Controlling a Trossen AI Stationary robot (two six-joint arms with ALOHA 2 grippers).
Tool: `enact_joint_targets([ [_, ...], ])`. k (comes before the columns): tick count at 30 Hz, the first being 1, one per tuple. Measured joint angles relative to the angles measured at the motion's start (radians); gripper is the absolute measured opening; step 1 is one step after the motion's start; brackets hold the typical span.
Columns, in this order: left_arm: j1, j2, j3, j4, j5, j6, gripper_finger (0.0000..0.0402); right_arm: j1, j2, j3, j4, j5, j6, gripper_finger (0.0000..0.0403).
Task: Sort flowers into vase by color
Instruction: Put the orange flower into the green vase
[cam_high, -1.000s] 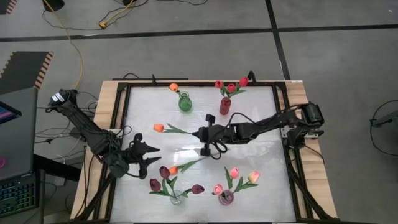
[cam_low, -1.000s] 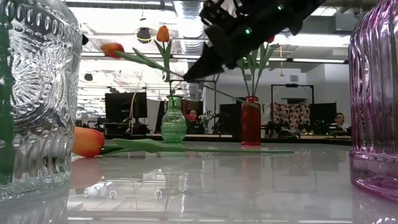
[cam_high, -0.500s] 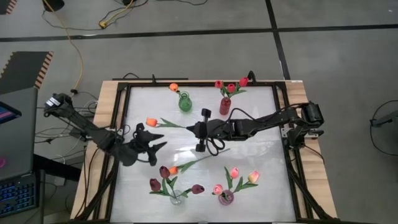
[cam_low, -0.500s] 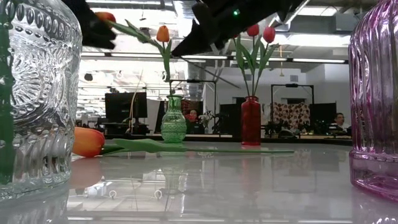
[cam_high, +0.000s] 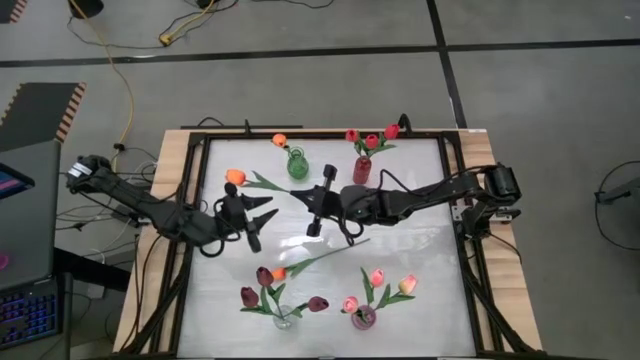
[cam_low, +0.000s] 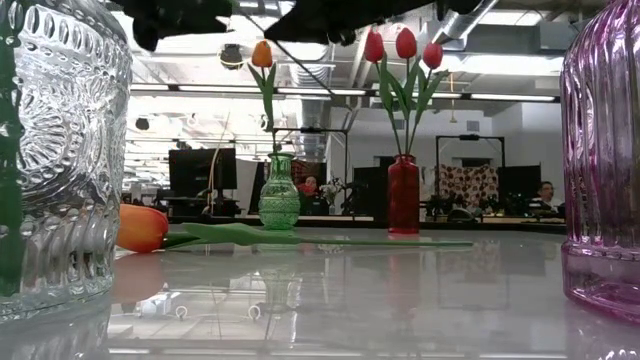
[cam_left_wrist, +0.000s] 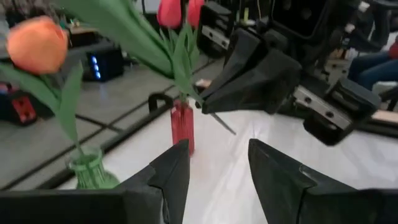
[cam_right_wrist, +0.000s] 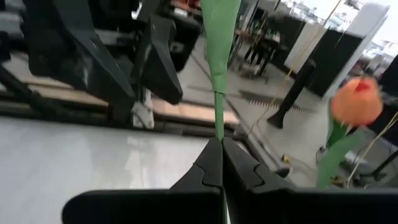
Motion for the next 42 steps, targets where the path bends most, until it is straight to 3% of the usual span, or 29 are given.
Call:
enact_joint_targets([
  [15,0.057,0.000,0.000,0.358,0.030,0.334,0.0151,0.017,0.000,0.000,0.157,-0.008,-0.128,0.0024],
  [22,0.114,0.000,0.000,0.411,0.213,0.351,0.0151,0.029,0.000,0.000,0.164,-0.014,-0.195,0.0024],
  [31,0.134,0.000,0.000,0.406,0.222,0.322,0.0148,0.028,0.000,0.000,0.164,-0.014,-0.198,0.0024],
  [35,0.134,0.000,0.000,0.406,0.219,0.322,0.0123,0.028,0.000,0.000,0.164,-0.014,-0.198,0.0025],
  [42,0.134,0.000,0.000,0.405,0.209,0.335,0.0039,0.028,0.000,0.000,0.164,-0.014,-0.195,0.0050],
])
